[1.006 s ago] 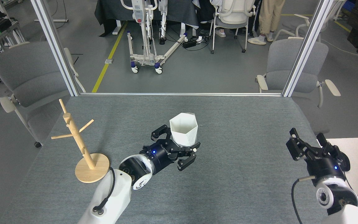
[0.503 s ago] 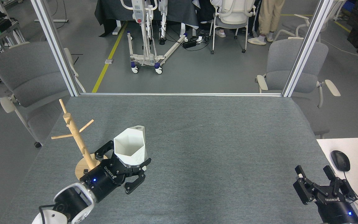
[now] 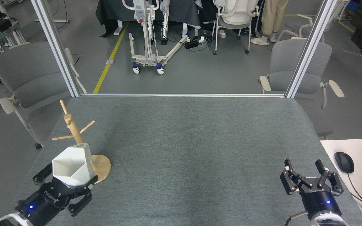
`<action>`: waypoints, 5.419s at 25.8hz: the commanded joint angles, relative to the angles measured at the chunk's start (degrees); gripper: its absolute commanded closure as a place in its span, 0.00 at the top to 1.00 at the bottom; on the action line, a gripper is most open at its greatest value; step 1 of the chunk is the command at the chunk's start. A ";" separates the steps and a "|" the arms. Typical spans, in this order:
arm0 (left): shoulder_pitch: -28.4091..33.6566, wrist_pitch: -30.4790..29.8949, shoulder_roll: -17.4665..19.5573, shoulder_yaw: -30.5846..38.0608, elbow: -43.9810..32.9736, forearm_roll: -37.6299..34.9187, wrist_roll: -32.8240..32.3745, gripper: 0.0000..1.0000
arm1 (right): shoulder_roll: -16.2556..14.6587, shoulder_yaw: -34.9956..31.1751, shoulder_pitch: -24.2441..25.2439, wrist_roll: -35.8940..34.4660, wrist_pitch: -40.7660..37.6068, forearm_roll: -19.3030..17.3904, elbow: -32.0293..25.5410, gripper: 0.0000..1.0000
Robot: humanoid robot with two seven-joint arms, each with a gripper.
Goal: Hang cup on storage rack
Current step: 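Carry the cup with the left gripper beside the wooden stand, then raise the cup and hook it onto a peg of the wooden stand, then release the cup and pull the left gripper back toward the robot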
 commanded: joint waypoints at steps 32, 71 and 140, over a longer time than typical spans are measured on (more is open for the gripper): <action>-9.69 12.34 -5.91 7.39 11.50 -15.00 -3.03 0.00 | 3.01 0.88 -0.92 -0.08 -3.72 5.57 1.09 1.00; -10.83 16.03 -6.09 8.62 15.10 -15.62 -4.00 0.00 | 2.39 0.88 -2.06 -0.17 -3.81 5.57 2.68 1.00; -13.29 20.60 -12.94 0.53 26.79 -25.11 -0.04 0.98 | 2.66 0.35 -3.46 -0.17 -3.11 5.48 3.82 1.00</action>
